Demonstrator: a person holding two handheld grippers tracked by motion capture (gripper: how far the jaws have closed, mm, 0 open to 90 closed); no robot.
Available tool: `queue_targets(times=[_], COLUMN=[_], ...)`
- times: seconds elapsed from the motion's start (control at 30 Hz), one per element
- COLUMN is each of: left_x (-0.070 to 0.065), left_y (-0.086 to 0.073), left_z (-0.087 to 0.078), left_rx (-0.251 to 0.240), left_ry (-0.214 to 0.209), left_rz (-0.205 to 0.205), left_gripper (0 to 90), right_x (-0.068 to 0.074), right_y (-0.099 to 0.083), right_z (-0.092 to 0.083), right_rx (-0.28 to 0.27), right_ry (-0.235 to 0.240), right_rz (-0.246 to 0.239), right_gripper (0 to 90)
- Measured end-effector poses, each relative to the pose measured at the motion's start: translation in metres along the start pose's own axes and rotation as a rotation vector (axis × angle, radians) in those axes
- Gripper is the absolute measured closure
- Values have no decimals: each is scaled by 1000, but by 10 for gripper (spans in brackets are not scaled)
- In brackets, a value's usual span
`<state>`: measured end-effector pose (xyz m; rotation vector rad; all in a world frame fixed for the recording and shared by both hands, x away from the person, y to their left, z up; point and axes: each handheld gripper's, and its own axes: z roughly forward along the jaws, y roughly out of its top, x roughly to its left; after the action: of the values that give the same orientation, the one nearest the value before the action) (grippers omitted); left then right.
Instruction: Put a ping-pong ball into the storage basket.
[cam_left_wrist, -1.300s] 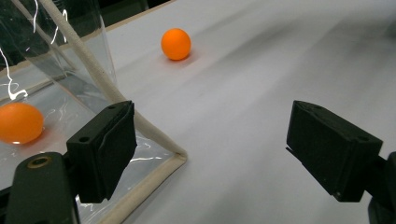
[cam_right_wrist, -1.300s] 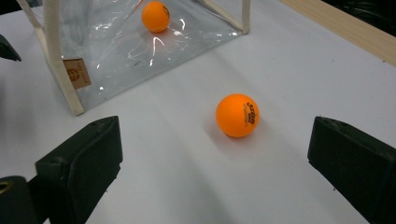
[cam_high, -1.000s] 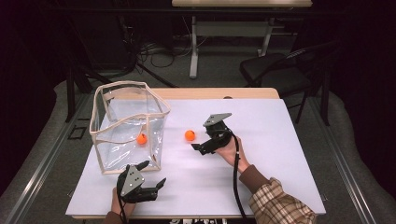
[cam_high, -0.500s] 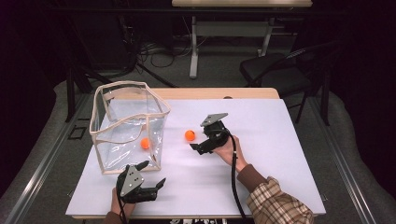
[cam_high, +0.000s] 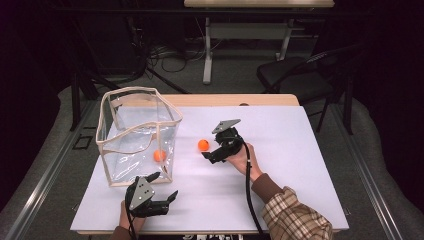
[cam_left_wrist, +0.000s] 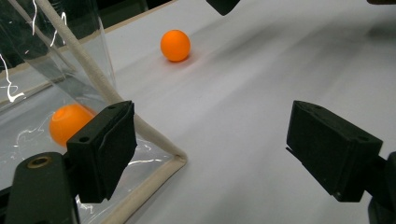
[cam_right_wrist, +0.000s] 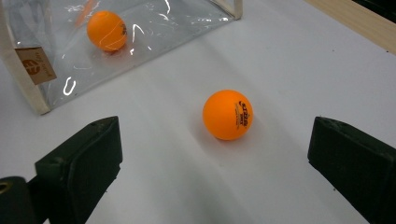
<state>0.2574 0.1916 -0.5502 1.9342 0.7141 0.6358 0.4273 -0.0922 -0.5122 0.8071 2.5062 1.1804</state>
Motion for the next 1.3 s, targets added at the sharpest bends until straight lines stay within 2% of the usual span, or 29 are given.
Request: queue_targets(times=[0.53,0.8,0.87,1.17,1.3], left_x=[0,0,0,0,0], left_y=[1,1,1,1,1], left_z=[1,1,1,1,1], left_rx=[0,0,-1,-2,-2], left_ry=[-6,-8,-9,-10,-11], left_rz=[4,5,4,3,4], left_gripper=[159,159,159,159,159], right_x=[-7,-8,-11,-13,-13], right_y=[4,4,4,5,6], right_z=[23,25,34,43,48], right_rx=[37,36,50,51,67], right_ry=[1,1,8,8,-4], right_rz=[19,25,55,61,62], right_gripper=[13,11,0,1,84])
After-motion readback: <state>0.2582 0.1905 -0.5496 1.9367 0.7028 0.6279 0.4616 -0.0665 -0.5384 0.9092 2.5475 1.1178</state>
